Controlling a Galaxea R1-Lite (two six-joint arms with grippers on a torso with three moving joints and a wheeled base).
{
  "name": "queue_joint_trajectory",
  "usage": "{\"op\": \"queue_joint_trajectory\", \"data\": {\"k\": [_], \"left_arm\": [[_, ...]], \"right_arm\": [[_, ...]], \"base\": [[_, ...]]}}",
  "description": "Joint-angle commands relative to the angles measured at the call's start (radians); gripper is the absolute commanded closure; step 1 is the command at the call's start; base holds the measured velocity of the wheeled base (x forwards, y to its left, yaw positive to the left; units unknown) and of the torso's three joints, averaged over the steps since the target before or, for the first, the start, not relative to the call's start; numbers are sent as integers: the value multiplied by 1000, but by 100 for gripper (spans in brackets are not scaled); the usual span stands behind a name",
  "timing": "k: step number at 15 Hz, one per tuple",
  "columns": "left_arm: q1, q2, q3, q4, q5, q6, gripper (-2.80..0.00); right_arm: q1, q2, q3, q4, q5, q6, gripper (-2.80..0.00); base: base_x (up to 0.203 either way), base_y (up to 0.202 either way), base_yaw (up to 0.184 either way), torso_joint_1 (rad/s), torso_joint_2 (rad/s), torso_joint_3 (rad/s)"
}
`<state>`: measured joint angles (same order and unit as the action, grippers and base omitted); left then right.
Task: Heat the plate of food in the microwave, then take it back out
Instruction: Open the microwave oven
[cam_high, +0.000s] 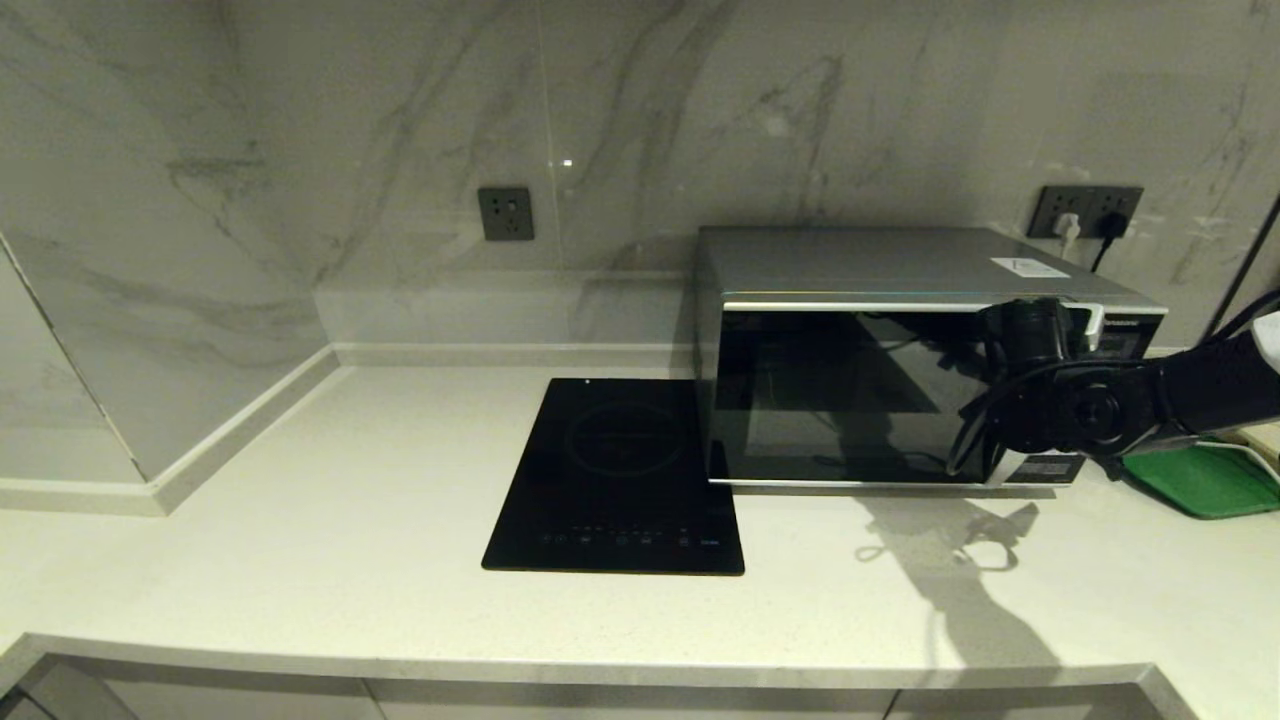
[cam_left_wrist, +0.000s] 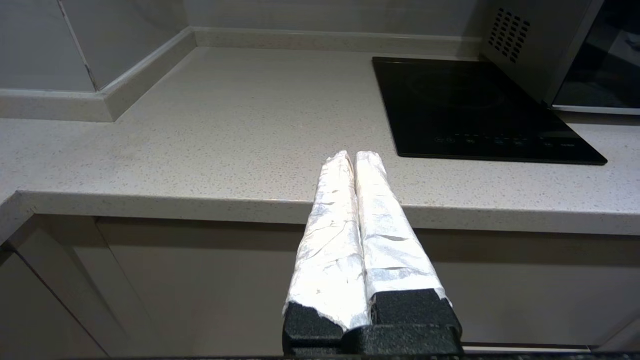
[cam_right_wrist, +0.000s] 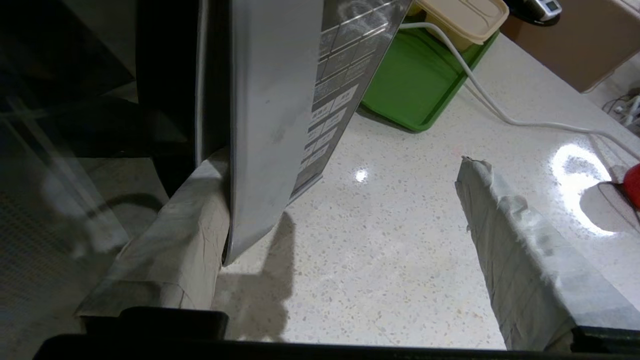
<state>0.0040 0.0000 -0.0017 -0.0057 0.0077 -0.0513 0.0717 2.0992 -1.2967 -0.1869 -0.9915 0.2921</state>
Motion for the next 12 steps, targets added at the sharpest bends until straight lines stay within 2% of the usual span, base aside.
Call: {"op": "queue_joint_trajectory", "data": {"k": [1,5,8,12], "left_arm": [[1,-1,0,0,0,-1,0],[1,-1,0,0,0,-1,0],[1,-2,0,0,0,-1,0],[1,-2,0,0,0,-1,0]], "right_arm": [[0,-25,19,3,-13,27,-280],[15,-126,147,3,-9,80,-280],[47,-143,166,3,35,74,-280],[120,-134,185,27,147,63,-280]], "base": [[0,0,0,0,0,0],[0,0,0,0,0,0],[0,0,0,0,0,0],[0,0,0,0,0,0]]}}
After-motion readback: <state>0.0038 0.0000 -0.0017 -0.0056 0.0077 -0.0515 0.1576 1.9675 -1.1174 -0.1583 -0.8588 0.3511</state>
